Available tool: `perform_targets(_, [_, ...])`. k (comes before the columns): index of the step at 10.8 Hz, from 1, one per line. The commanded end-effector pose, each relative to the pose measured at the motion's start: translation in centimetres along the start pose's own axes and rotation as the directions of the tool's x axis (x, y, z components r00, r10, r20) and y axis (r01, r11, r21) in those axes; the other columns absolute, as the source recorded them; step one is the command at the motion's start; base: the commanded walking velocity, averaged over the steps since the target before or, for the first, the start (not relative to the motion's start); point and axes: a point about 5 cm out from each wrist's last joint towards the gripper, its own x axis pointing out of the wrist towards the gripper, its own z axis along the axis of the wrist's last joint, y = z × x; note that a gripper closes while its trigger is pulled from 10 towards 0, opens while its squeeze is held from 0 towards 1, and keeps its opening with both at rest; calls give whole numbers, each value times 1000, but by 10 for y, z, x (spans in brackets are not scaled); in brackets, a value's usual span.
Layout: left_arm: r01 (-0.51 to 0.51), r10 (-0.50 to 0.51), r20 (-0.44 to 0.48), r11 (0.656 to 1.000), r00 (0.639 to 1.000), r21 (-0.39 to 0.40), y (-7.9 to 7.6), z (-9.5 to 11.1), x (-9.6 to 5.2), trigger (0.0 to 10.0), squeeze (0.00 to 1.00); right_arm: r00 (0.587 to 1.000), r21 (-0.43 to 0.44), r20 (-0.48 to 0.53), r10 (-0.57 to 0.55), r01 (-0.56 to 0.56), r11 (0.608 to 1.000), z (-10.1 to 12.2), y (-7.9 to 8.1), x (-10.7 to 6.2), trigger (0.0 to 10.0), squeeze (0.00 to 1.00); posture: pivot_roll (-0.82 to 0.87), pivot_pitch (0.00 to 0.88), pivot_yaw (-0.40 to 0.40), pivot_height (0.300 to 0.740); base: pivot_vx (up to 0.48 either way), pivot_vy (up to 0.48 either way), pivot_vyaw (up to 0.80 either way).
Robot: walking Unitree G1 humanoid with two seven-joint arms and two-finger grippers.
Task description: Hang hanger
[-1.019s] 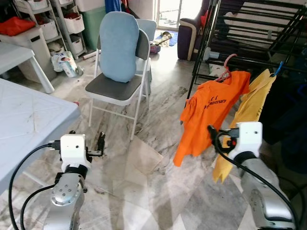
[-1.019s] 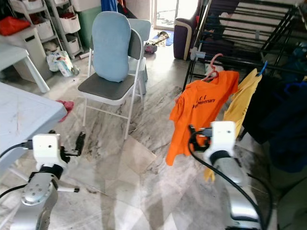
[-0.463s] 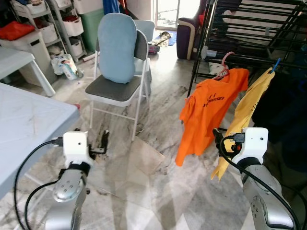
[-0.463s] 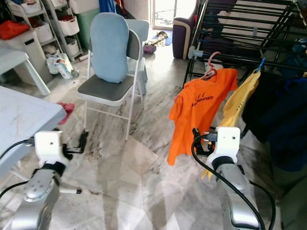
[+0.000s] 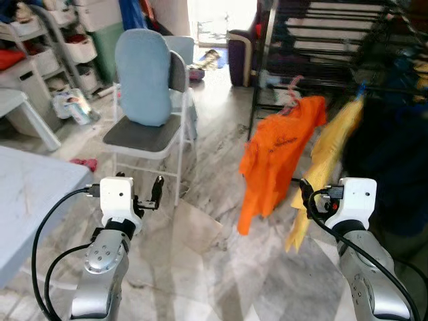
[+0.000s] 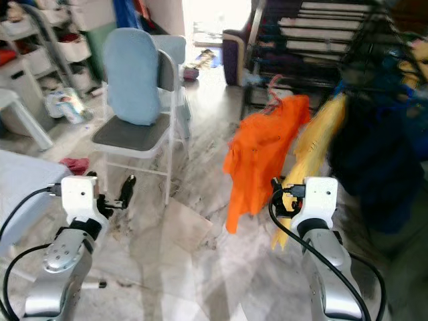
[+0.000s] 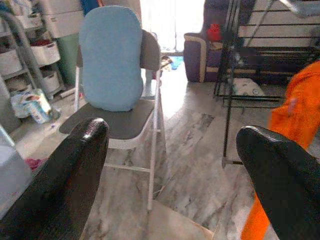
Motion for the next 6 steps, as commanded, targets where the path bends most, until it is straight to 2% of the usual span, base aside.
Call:
perform_targets(1, [8,-8,-2,1000,1000,-5,1,0,2,10000,0,1000,1,31,3,-3,1000,6,3,0,10000,0,-148,0,41,740,326,0,0])
perform_targets(3, [19,-19,-1,1000,1000,11,1,1,3,10000,0,999,2,35,13,-13,1000,7,7,3,10000,0,-143,0,41,740,358,0,0])
perform_targets(6, [46,-46,-1,999,999,6,-3,1,4,10000,0,999,4,34,9,-10,1000,6,9,4,10000,0,-144,0,50,740,369,0,-744])
